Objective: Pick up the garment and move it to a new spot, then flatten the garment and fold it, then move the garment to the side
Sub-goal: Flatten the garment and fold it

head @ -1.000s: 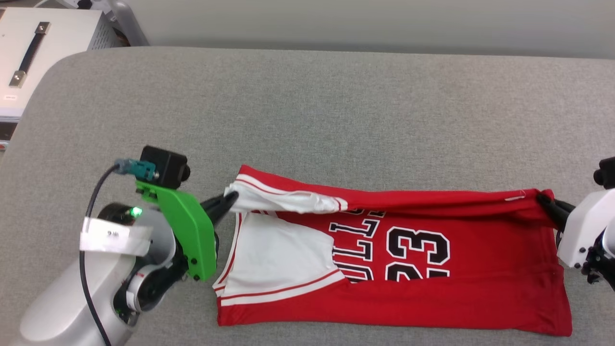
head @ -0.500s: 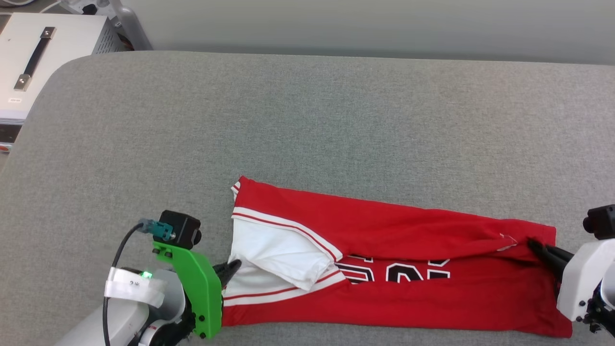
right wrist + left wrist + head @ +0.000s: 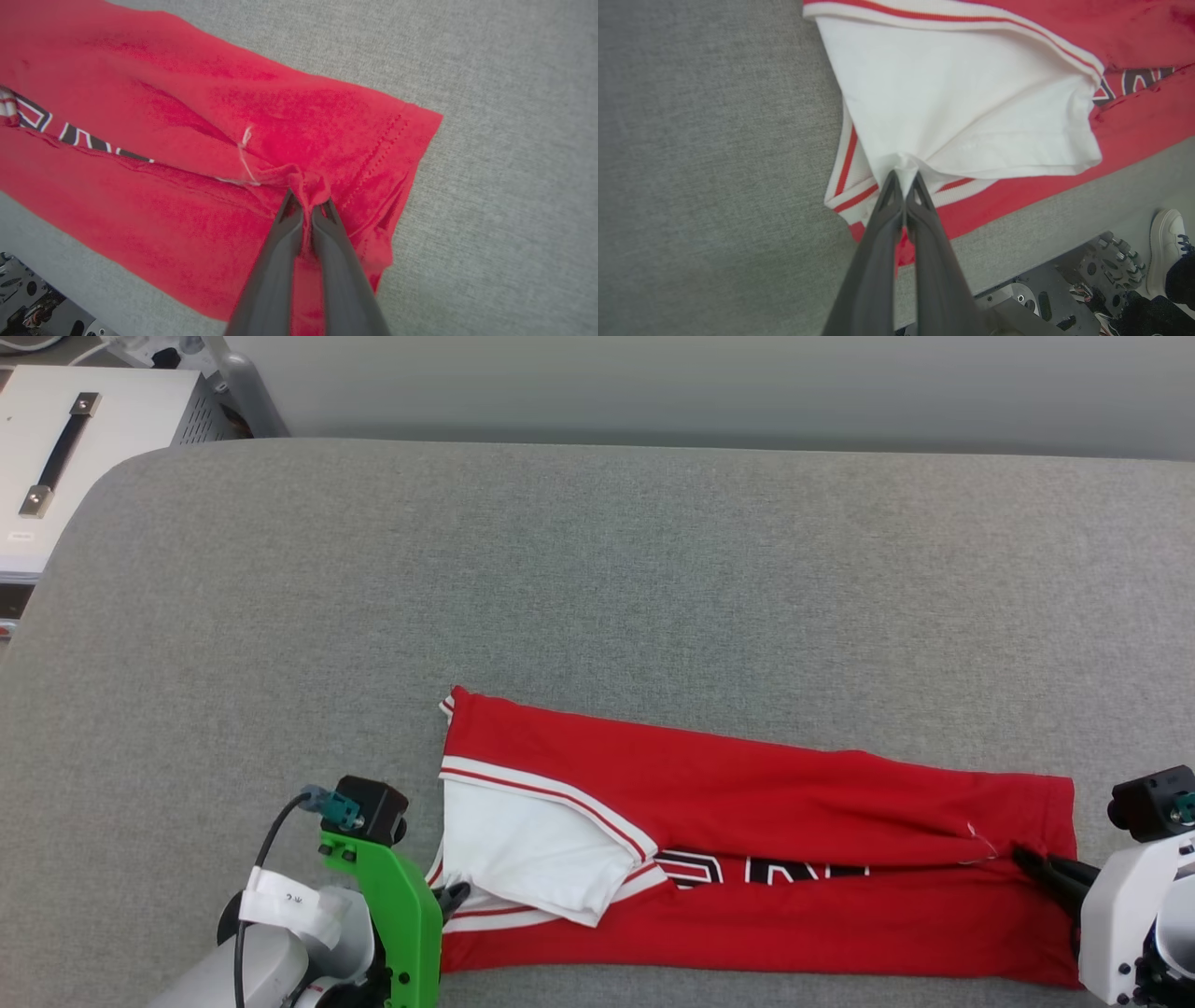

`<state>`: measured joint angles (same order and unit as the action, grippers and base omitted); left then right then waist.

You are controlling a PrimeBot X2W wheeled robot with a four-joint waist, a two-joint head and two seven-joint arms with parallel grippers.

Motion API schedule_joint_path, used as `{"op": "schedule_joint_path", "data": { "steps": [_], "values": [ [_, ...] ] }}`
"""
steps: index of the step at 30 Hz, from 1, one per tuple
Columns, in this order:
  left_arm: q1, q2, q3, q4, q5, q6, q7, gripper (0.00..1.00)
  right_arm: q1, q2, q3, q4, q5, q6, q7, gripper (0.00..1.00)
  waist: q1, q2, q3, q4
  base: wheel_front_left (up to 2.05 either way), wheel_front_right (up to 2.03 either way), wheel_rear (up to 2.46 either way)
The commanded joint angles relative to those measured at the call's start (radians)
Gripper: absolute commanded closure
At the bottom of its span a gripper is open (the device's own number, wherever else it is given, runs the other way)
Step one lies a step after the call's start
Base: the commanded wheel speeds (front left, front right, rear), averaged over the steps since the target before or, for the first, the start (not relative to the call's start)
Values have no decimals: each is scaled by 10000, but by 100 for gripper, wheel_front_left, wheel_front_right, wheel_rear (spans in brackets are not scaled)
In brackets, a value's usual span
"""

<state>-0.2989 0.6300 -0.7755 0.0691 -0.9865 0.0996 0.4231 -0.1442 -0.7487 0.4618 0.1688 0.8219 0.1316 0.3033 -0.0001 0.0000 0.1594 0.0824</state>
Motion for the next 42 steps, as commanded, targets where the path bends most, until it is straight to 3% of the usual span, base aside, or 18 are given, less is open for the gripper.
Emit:
{"op": "schedule_joint_path", "data": {
  "steps": [1, 3, 4, 5, 6, 18, 27, 34, 37, 39, 42],
  "values": [
    [167, -70, -38, 120, -38, -72, 4, 100, 135, -12, 53, 112, 85, -9, -21, 100, 1, 0, -9, -11, 0, 0, 0],
    [177, -111, -105, 257, -63, -138, 52, 100, 146, 1, 132, 181, 103, -9, -5, 100, 1, 0, -10, -23, 0, 0, 0],
    [173, -108, -148, 318, -36, -182, 62, 100, 145, -3, 166, 205, 77, -9, -28, 63, 1, 0, -7, -31, 0, 0, 0],
    [165, -105, -199, 396, 29, -221, 42, 60, 175, 14, 174, 309, 96, -9, 3, 0, 1, 0, -7, -37, 0, 0, 0],
    [164, -118, -226, 460, 73, -240, 2, 0, 197, 33, 224, 349, 130, -9, 59, 0, 1, 0, -12, -39, 0, 0, 0],
    [565, -451, 36, 685, -32, -333, -1120, 0, 436, -96, 163, -54, 674, -9, 270, 0, 1, 0, -645, -118, 0, 0, 0],
    [682, -753, 1089, 181, 480, -123, -3946, 0, 1118, 304, -1903, -978, 1154, -9, 1097, 0, 1, 0, -875, -46, 0, 0, 0],
    [590, -1149, 1562, 334, 1666, -358, -6556, 0, 1697, 1252, -3643, -1045, 671, -9, 2348, 0, 1, 0, -777, 112, 0, 0, 0],
    [549, -1483, 2165, 185, 2309, -352, -6823, 0, 1887, 1678, -4320, -1110, 402, -9, 2774, 0, 1, 0, -729, 204, 0, 0, 0],
    [601, -1875, 3044, -336, 3179, -333, -6839, 0, 1982, 1972, -4737, -1175, 213, -9, 3077, 0, 1, 0, -682, 265, 0, 0, 0],
    [1072, -2482, 4181, -954, 4737, -646, -6844, 0, 2026, 2391, -5287, -1201, -180, -9, 3489, 0, 1, 0, -605, 335, 0, 0, 0]
  ]
}}
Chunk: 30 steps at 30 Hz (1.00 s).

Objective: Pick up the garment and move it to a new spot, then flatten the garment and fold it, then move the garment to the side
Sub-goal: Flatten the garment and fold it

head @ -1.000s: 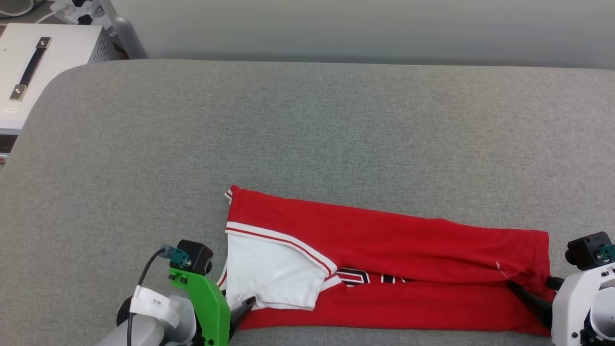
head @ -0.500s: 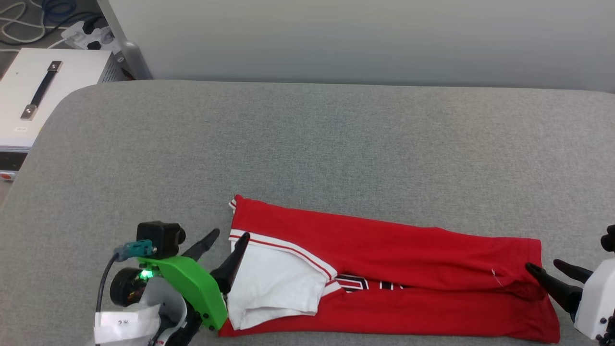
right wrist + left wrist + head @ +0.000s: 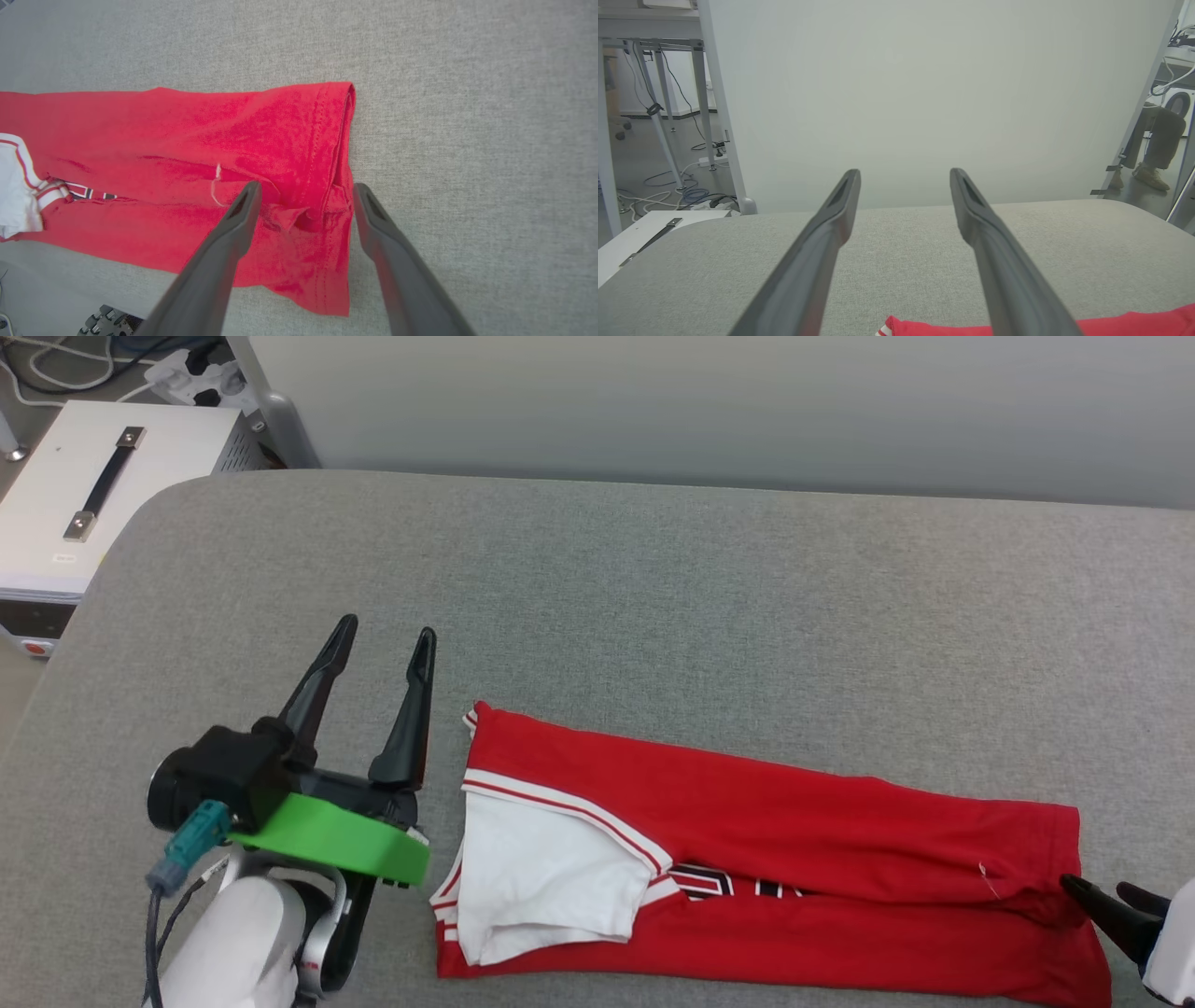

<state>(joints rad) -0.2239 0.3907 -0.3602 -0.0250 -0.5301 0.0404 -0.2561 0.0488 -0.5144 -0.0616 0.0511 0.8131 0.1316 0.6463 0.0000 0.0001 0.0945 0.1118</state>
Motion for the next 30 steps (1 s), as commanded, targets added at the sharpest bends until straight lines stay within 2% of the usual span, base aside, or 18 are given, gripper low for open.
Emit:
{"op": "schedule_joint_path", "data": {
  "steps": [1, 6, 12, 18, 23, 30],
  "values": [
    [456, -243, 297, -150, 660, -171, -53, 0, 107, 172, -195, 25, -210, -9, 220, 0, 0, -1, 62, 56, 0, 0, 0],
    [1269, -1090, 1353, -442, 2552, -987, -55, 0, -33, 931, -1021, 223, -681, -9, 809, 0, 0, -1, 168, 155, 0, 0, 0],
    [1677, -1873, 1919, -344, 3288, -1556, -55, 0, -195, 1421, -1823, 406, -1195, -9, 1254, 0, 0, -1, 394, 327, 0, 0, 0],
    [1573, -2141, 1976, -322, 3495, -1695, -56, 0, -522, 1842, -2313, 553, -1480, -9, 1559, 0, 0, -1, 700, 464, 0, 0, 0],
    [1359, -2125, 1756, -386, 3420, -1706, -56, 0, -774, 2087, -2441, 900, -1579, -9, 1754, 0, 0, -1, 924, 552, 0, 0, 0],
    [1220, -2084, 1697, -337, 3223, -1708, -56, 0, -860, 2423, -1864, 1306, -1410, -9, 2135, 0, 0, -1, 1073, 586, 0, 0, 0]
  ]
}}
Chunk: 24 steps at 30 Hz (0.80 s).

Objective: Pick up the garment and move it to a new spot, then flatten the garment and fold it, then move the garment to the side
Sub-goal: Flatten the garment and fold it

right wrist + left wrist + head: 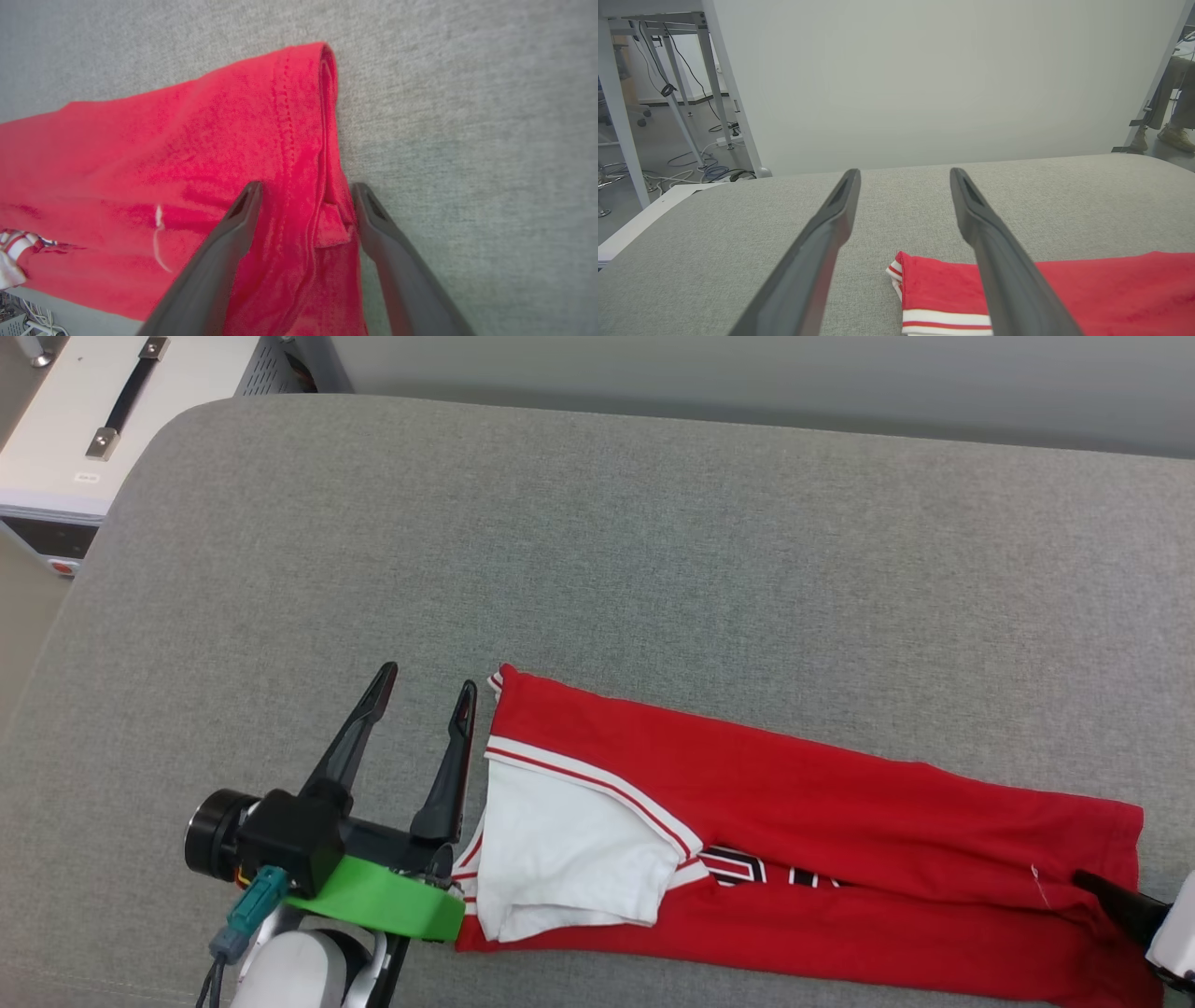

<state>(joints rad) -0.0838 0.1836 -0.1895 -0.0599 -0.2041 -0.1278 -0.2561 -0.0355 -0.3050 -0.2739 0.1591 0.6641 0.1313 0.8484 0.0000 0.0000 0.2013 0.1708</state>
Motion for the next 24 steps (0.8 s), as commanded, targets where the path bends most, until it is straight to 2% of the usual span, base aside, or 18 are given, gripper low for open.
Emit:
{"op": "schedule_joint_path", "data": {
  "steps": [1, 10, 11, 12, 13, 14, 24],
  "values": [
    [-189, -1, -17, 36, -57, -27, -56, 0, -33, 389, 396, 231, 162, -6, 115, 0, 0, 0, 5, -11, 0, 0, 0],
    [-207, 43, -74, 211, -166, -28, -56, 0, -109, 571, 1191, 332, 527, -6, -85, 0, 0, 0, -151, -86, 0, 0, 0],
    [-209, 48, -76, 224, -185, -28, -57, 0, -112, 559, 1246, 388, 533, -6, -127, 16, 0, 0, -179, -93, 0, 0, 0],
    [-207, 51, -72, 228, -204, -28, -57, 0, -105, 532, 1301, 433, 523, -6, -160, 55, 0, 0, -200, -97, 0, 0, 0],
    [-202, 51, -56, 230, -230, -28, -57, 0, -102, 485, 1382, 474, 502, -6, -221, 82, 0, 0, -222, -105, 0, 0, 0],
    [-193, 52, -44, 232, -247, -28, -57, 0, -104, 453, 1435, 502, 498, -6, -289, 100, 0, 0, -238, -113, 0, 0, 0],
    [-42, 102, -67, 345, -354, -28, -57, 0, -31, -140, 1569, 822, 658, -6, -1579, 100, 0, 0, -513, -212, 0, 0, 0]
  ]
}}
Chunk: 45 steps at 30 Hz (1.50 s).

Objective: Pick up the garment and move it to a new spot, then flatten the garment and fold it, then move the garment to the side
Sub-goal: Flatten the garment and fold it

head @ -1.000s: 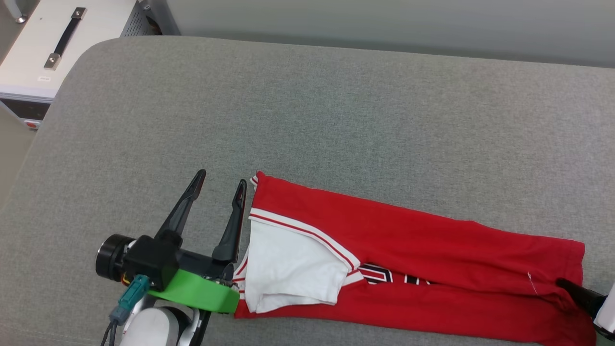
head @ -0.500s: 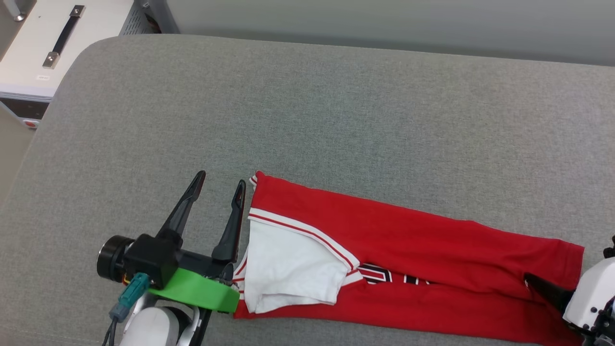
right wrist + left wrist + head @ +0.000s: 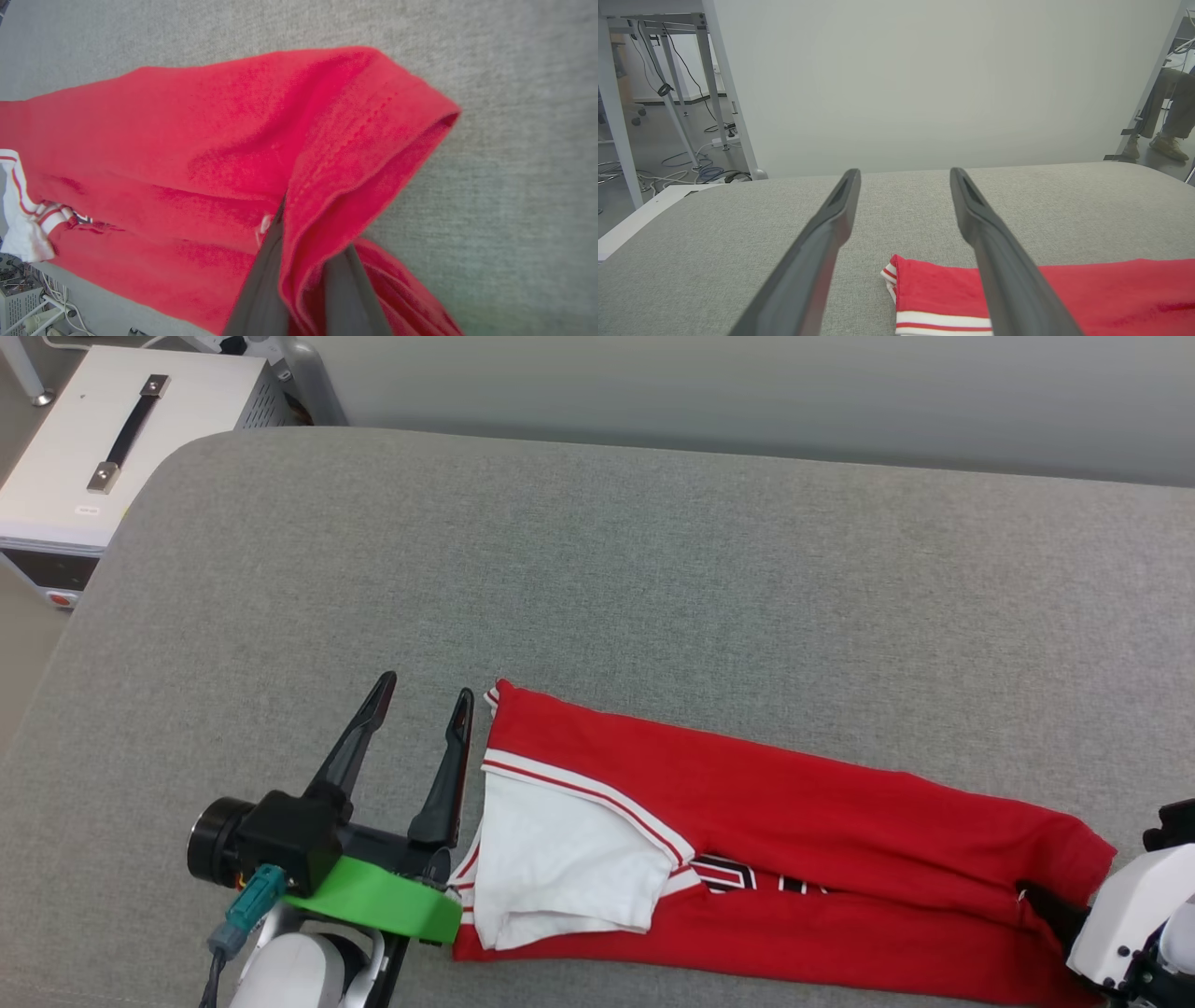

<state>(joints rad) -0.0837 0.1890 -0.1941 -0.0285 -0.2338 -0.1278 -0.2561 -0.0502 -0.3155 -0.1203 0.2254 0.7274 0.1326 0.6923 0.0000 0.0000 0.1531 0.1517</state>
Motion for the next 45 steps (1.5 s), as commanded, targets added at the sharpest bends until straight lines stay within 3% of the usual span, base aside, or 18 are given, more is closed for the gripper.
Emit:
{"op": "schedule_joint_path", "data": {
  "steps": [1, 11, 15, 23, 36, 45],
  "values": [
    [-37, 59, -5, 30, -37, -28, -57, 0, 135, -138, 6, 188, 36, -19, -140, 100, 0, 0, -61, -36, 0, 0, 0],
    [43, 38, 33, 65, -66, -28, -57, 0, 217, -1168, -861, 590, -421, -19, -972, 100, 0, 0, -267, -118, 0, 0, 0],
    [148, 19, 52, 113, -112, -28, -57, 0, 154, -1286, -1164, 752, -776, -19, -1103, 100, 0, 0, -470, -168, 0, 0, 0],
    [450, -170, -62, 253, -257, -28, -57, 0, 478, -492, -1144, 47, -227, -19, -838, 100, 0, 0, -1059, -275, 0, 0, 0],
    [642, -169, -119, 354, -458, -29, -57, 0, 1214, 745, -292, -2331, 497, -19, -7, 100, 0, 0, -1308, 155, 0, 0, 0],
    [745, -215, -62, 441, -524, -29, -57, 0, 871, 2364, 424, -2867, 958, -19, 506, 100, 0, 0, -1424, 601, 0, 0, 0]
  ]
}}
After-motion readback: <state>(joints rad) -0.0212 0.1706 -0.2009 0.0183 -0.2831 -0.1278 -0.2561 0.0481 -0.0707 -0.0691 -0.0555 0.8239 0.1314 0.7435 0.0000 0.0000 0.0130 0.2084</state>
